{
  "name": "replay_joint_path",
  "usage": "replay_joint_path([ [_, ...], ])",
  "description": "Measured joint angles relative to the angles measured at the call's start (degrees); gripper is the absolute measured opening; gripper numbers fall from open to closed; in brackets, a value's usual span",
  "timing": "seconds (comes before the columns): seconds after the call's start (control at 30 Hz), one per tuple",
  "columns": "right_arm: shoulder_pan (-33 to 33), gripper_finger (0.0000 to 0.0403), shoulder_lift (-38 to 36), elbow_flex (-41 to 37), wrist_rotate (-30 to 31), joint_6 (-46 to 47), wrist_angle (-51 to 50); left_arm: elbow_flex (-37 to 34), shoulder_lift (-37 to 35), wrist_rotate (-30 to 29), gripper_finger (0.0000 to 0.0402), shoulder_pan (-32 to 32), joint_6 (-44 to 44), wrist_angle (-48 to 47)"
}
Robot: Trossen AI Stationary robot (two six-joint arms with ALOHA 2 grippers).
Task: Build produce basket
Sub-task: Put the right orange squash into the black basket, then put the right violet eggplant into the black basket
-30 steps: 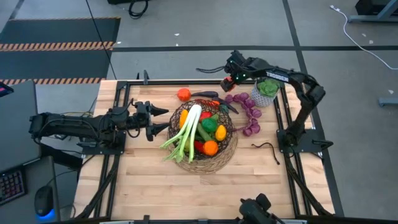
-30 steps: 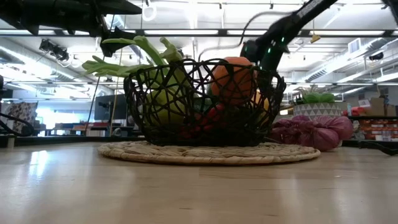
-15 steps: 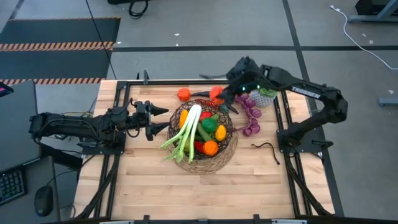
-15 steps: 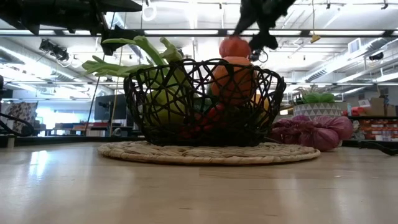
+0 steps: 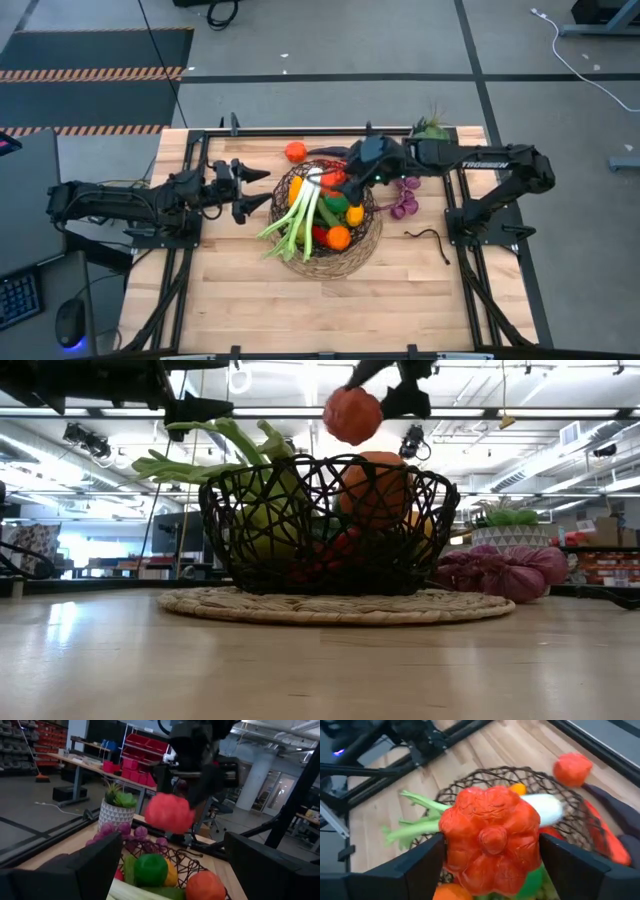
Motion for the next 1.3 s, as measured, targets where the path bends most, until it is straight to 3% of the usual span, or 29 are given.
replay_joint_path([
  [0.3, 2.8, 0.0389, 3.1, 0.0, 0.1, -0.1, 0.5, 0.0, 0.0, 0.0, 0.0355, 0.7, 0.3, 0.8],
  [0.43, 2.2, 0.0397, 2.7, 0.0, 2.2, -0.9, -0.2, 0.0, 0.0, 0.0, 0.0355, 0.7, 0.5, 0.6],
  [0.53, 0.2, 0.0393, 1.3, 0.0, 7.3, -3.0, -2.1, 0.0, 0.0, 0.0, 0.0355, 0.6, 0.4, 0.5],
  [0.67, -4.0, 0.0388, 0.6, 0.0, 19.1, -6.8, -8.2, 0.0, 0.0, 0.0, 0.0355, 0.5, 0.1, -0.1],
  [0.73, -7.4, 0.0385, 0.6, 0.0, 21.0, -9.4, -10.4, 0.0, 0.0, 0.0, 0.0355, 0.5, -0.1, -0.7],
  [0.8, -11.1, 0.0382, 1.0, 0.0, 19.4, -11.6, -10.8, 0.0, 0.0, 0.0, 0.0355, 0.5, 0.0, -1.0],
  [1.13, -31.6, 0.0377, 4.0, -4.4, -0.8, -20.0, -6.2, 0.0, 0.0, 0.0, 0.0355, 1.0, -0.4, -2.8],
  [1.23, -35.7, 0.0377, 6.8, -5.7, -6.4, -21.0, -7.0, 0.0, 0.0, 0.0, 0.0355, 1.0, -0.4, -2.7],
  [1.3, -36.8, 0.0377, 9.1, -6.8, -7.0, -22.8, -7.5, 0.0, 0.0, -0.1, 0.0355, 1.0, -0.5, -2.5],
])
